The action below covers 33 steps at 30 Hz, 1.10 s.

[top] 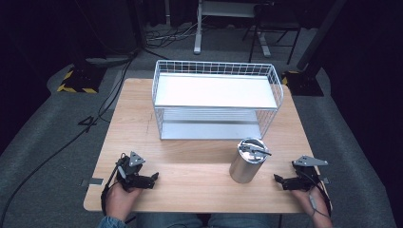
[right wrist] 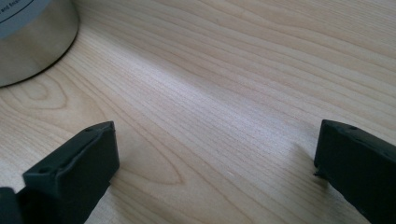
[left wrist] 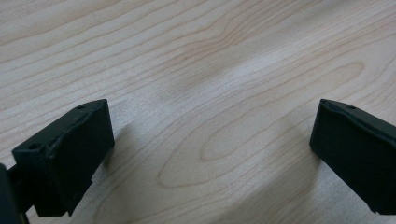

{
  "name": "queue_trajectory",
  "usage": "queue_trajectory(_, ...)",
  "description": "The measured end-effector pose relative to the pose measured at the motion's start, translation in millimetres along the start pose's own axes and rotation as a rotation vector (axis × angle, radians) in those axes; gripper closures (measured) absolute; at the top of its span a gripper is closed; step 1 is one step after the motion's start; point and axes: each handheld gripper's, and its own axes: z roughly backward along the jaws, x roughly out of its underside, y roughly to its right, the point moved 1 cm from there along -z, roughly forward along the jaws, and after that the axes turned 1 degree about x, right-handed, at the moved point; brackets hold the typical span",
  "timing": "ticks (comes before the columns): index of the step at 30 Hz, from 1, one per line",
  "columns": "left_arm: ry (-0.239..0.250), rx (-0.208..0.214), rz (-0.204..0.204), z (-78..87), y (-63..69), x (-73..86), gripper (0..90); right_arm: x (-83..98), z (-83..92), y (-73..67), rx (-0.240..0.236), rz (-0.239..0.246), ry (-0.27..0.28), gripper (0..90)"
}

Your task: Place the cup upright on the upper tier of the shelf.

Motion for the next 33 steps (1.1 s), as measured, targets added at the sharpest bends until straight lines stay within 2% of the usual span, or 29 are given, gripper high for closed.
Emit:
queue_trajectory(10, -0.001, 0.007, 0.002, -0.6, -2.8, -0.8, 0.2, -0.1, 0.0, 0.0, -0.001, 0.0, -0.001, 0.4)
queue_trajectory(17, -0.002, 0.012, -0.016, -1.6, -5.0, -2.3, 0.1, -0.2, -0.1, 0.3, -0.003, 0.001, -0.001, 0.3)
queue_trajectory(25, -0.004, 0.015, -0.02, -2.2, -5.0, -3.0, 0.0, -0.2, 0.5, 1.3, -0.014, -0.005, 0.003, 0.3)
queue_trajectory(33, -0.004, 0.012, -0.016, -2.2, -4.7, -2.9, 0.0, 1.3, 7.3, 4.9, -0.036, -0.053, 0.072, 0.3)
